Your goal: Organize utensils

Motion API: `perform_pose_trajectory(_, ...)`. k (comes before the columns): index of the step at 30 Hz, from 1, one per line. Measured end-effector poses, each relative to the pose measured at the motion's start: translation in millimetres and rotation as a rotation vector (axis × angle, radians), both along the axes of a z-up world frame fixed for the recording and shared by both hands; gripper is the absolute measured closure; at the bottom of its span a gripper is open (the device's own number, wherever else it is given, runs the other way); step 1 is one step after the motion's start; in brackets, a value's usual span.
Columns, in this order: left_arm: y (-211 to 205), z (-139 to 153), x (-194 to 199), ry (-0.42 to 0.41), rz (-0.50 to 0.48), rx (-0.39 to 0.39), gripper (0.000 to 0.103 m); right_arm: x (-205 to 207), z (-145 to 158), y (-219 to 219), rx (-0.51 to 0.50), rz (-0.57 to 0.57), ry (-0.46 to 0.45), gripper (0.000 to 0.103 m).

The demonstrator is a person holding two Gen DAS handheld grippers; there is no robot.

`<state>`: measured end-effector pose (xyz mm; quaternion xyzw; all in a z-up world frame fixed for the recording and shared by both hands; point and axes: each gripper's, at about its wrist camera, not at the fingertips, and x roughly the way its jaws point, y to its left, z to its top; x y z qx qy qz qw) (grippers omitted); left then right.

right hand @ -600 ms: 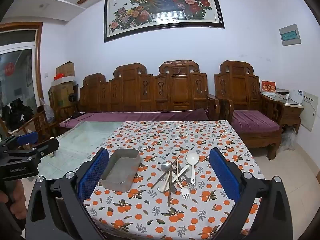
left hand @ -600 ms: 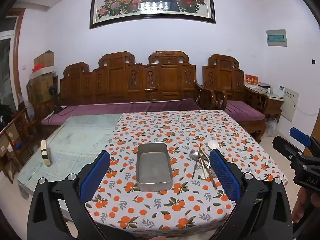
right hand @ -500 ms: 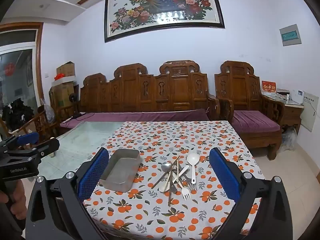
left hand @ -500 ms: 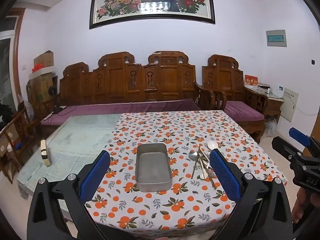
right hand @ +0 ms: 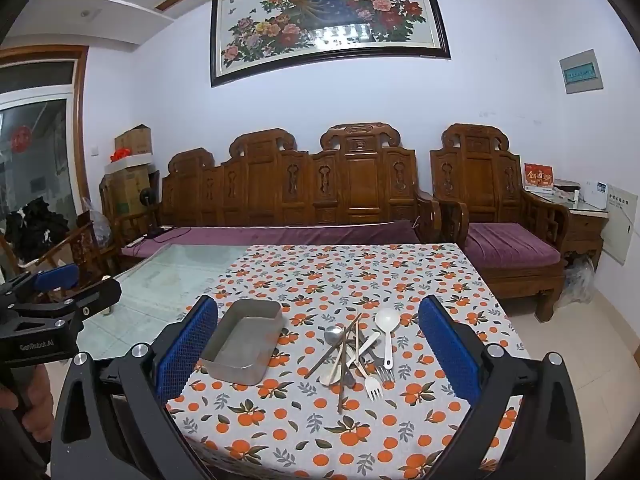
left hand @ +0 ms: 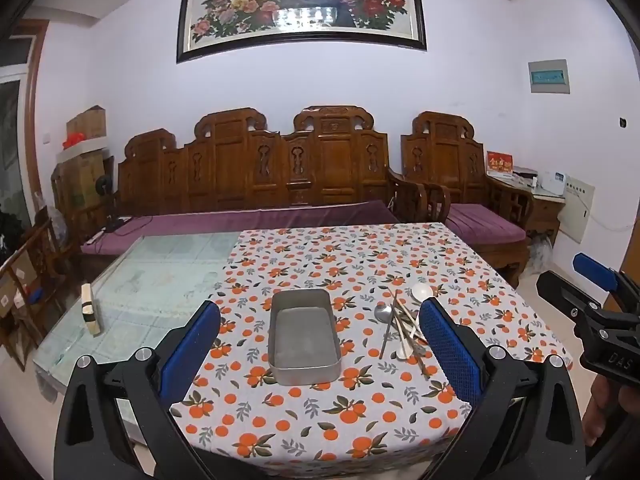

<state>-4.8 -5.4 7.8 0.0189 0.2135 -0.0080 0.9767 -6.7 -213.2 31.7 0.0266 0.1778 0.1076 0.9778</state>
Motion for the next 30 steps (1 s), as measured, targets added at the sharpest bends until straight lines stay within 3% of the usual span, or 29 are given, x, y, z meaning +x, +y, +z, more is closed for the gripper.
perform_pose_trajectory(30, 2.3, 1.4, -1.2, -0.010, 0.002, -0.012, 0.007, -3.0, 0.2, 1.8, 0.003, 0.002, -0.005, 0.003)
